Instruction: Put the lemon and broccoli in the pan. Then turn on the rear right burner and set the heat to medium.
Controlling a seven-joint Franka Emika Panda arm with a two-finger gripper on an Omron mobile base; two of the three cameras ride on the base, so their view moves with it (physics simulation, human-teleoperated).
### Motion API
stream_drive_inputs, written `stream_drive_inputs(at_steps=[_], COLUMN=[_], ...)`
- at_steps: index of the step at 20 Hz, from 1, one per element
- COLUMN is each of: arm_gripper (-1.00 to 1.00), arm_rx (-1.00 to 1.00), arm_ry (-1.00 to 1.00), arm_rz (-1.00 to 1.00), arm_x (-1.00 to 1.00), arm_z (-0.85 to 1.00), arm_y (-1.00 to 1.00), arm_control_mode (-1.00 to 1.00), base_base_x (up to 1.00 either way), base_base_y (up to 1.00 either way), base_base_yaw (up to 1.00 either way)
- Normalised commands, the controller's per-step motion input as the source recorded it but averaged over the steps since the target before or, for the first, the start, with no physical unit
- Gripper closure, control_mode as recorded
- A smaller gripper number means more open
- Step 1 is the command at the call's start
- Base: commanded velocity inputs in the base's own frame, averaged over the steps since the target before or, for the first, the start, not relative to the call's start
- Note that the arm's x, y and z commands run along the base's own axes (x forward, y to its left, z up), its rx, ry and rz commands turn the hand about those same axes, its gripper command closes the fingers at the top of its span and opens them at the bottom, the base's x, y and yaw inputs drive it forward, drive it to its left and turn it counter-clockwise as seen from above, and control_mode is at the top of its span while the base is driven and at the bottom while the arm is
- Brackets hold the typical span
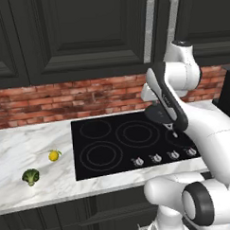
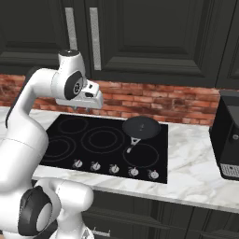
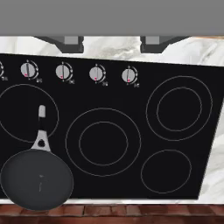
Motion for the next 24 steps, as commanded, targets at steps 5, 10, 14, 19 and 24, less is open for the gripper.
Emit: stream_drive_inputs(at_steps=[5,10,14,19,24], arm_gripper=[-1.00,-1.00,-1.00,-1.00,-1.00], arm_rx=[0.00,0.00,0.00,0.00,0.01], arm_ry=[0.00,0.00,0.00,0.06,0.12], arm_rz=[0.00,0.00,0.00,-0.03,0.07], arm_x=[0.00,0.00,-0.24,-0.80,-0.86], arm_z=[0.00,0.00,-0.06,-0.10,-0.01], arm_y=[0.02,0.17,0.31,0.41,0.64], arm_control_mode=[-1.00,-1.00,-1.00,-1.00,-1.00], base_base_x=[0.00,0.00,0.00,0.00,0.00], base_base_y=[0.00,0.00,0.00,0.00,0.00], base_base_yaw=[0.00,0.00,0.00,0.00,0.00])
